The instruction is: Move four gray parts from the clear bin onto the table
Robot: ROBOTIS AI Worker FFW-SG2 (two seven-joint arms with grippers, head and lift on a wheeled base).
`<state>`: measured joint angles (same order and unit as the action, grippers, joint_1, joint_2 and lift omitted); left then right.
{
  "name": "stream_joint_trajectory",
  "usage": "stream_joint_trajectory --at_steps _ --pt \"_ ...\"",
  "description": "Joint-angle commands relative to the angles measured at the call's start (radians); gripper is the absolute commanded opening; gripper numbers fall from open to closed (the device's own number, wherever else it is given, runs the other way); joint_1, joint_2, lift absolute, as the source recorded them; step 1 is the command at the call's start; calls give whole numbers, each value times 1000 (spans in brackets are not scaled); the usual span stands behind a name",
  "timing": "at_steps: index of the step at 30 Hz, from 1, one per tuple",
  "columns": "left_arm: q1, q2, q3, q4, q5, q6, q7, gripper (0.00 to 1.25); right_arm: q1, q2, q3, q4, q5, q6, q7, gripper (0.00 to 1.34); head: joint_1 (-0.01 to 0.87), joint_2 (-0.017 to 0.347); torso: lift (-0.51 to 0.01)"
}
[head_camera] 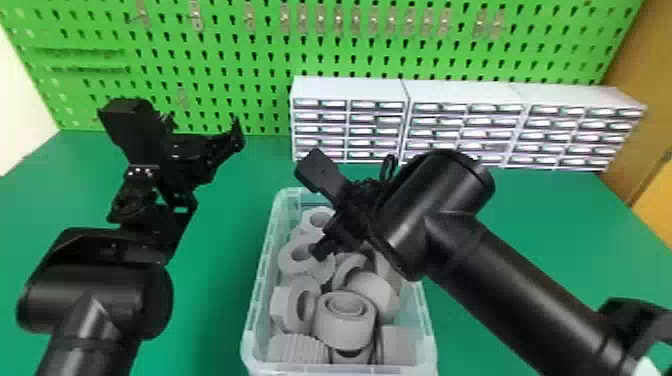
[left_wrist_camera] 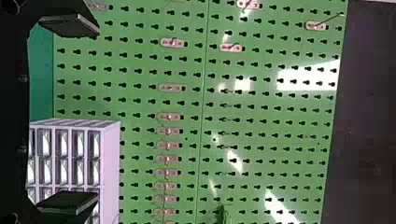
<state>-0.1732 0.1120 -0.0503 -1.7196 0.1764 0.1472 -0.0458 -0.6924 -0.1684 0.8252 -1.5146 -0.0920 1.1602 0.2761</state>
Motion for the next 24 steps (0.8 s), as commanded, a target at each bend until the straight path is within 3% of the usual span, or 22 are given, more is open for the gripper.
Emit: stream_joint_trajectory --at_steps 1,8,24 --pt "3 0 1 0 2 0 0 1193 -4 12 6 51 -6 -30 0 1120 686 26 -50" --pt "6 0 3 0 2 0 -2 1192 -9 27 9 108 -25 -71 0 1121 686 26 -50" --pt "8 2 4 0 2 0 -5 1190 -21 41 17 122 -18 -93 0 1121 686 26 -50"
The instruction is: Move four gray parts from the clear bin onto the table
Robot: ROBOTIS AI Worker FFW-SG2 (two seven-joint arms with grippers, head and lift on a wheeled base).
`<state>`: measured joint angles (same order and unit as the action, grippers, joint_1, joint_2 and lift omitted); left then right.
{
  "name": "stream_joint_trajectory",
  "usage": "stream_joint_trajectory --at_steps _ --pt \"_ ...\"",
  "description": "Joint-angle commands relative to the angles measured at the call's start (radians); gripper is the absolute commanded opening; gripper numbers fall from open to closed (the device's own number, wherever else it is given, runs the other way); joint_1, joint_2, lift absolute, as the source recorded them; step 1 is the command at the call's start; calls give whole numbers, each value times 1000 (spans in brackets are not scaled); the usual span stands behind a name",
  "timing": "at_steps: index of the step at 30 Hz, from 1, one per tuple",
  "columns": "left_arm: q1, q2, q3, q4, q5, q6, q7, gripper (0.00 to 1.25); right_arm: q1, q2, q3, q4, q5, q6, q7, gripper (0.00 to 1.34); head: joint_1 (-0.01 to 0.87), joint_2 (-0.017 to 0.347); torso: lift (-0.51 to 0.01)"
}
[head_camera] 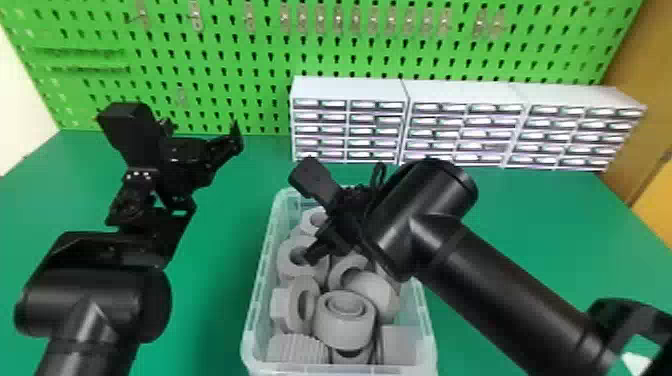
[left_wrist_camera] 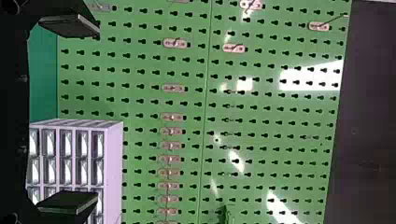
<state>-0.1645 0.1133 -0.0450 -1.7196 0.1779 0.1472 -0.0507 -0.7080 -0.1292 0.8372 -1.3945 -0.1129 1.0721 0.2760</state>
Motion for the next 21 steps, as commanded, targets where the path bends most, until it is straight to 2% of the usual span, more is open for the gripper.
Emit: stream_joint_trajectory --at_steps 1,14,21 --pt "-1 2 -1 0 0 0 0 1190 -5 2 6 2 4 -6 0 1121 686 26 -50" --pt "5 3 -3 0 0 0 -1 1190 8 5 20 52 -7 -49 -3 1115 686 26 -50" --pt "3 3 -3 -2 2 0 -5 1190 13 13 19 55 -7 -49 -57 1115 686 26 -50"
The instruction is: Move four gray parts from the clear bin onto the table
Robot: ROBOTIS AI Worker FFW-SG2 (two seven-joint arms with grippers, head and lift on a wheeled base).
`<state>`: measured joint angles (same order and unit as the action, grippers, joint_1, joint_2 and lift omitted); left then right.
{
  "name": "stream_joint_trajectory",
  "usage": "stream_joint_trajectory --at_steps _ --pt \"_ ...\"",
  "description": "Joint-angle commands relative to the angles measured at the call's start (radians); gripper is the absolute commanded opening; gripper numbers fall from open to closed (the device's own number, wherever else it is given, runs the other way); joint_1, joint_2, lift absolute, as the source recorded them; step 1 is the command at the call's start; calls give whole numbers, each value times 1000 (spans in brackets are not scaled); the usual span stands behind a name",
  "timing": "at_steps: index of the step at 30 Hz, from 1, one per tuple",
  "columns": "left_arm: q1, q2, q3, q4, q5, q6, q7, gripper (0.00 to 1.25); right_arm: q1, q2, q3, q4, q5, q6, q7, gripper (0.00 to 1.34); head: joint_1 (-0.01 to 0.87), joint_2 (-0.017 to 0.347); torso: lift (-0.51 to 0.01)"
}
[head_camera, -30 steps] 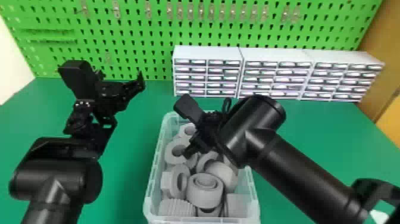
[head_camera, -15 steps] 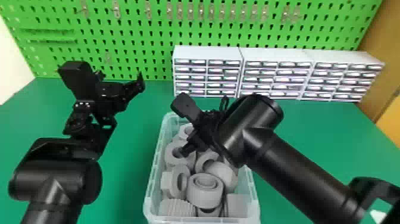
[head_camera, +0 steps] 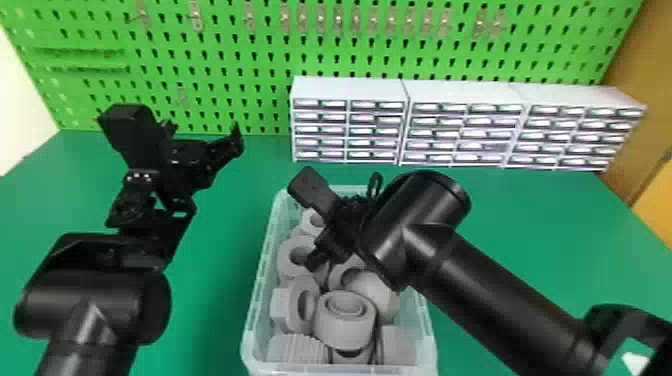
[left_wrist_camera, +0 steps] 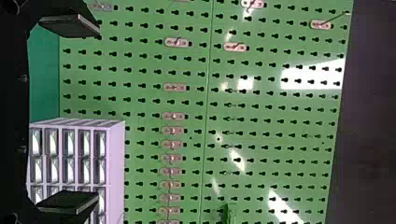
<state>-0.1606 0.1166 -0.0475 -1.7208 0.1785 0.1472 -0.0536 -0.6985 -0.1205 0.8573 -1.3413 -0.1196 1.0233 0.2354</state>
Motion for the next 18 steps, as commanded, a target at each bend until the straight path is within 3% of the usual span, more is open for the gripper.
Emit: stream_joint_trajectory --at_steps 1,9,18 --pt "1 2 0 0 1 0 -2 1190 5 5 -3 2 0 -2 -22 1117 686 26 -50" --pt "1 2 0 0 1 0 -5 1190 14 13 -7 13 -2 -23 -65 1117 686 26 -50" --pt "1 3 1 0 -1 0 -12 1190 24 21 -4 28 -86 -48 -157 1117 686 26 -50"
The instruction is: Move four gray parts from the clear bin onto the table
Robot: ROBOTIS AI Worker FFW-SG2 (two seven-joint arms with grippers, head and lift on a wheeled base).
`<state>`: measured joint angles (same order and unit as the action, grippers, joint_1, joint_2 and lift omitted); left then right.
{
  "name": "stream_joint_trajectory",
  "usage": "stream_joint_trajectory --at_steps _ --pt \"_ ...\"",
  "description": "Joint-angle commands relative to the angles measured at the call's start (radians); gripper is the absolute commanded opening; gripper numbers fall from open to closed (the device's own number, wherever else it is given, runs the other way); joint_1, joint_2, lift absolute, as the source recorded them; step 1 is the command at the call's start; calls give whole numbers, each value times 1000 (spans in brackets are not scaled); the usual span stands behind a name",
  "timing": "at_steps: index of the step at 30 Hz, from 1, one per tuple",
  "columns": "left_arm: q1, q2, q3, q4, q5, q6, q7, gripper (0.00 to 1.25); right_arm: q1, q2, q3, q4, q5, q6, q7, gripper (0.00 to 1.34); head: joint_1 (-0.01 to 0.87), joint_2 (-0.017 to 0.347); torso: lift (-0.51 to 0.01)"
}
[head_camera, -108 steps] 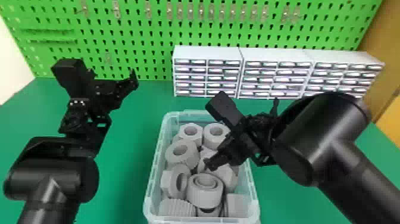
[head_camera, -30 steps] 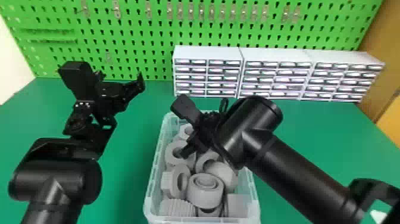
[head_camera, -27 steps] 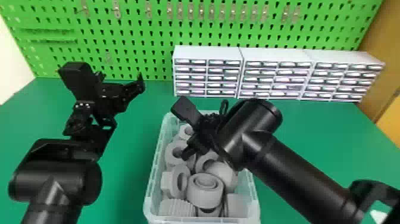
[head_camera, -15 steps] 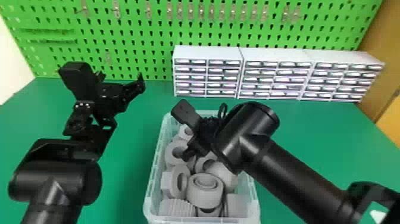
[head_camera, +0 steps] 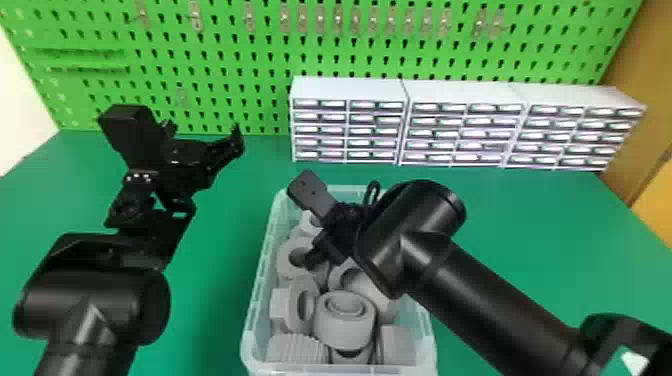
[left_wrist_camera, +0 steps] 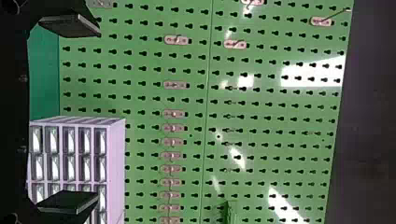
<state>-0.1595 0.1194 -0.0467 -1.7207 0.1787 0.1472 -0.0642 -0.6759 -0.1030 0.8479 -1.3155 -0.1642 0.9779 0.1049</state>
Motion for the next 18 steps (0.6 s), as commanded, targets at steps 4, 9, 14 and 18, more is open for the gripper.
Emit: stream_joint_trajectory --at_steps 4,9,14,18 --pt "3 2 -1 1 1 0 -3 1190 4 6 5 -14 -115 21 -100 1117 686 26 -50" --pt "3 6 -4 1 1 3 -6 1190 4 9 11 -59 -176 81 -209 1117 686 26 -50" --pt "5 9 -5 1 1 9 -6 1190 10 11 11 -119 -265 150 -369 1117 686 26 -50" --pt "6 11 -5 1 1 11 -8 1190 16 8 13 -143 -311 173 -444 1117 686 26 -50"
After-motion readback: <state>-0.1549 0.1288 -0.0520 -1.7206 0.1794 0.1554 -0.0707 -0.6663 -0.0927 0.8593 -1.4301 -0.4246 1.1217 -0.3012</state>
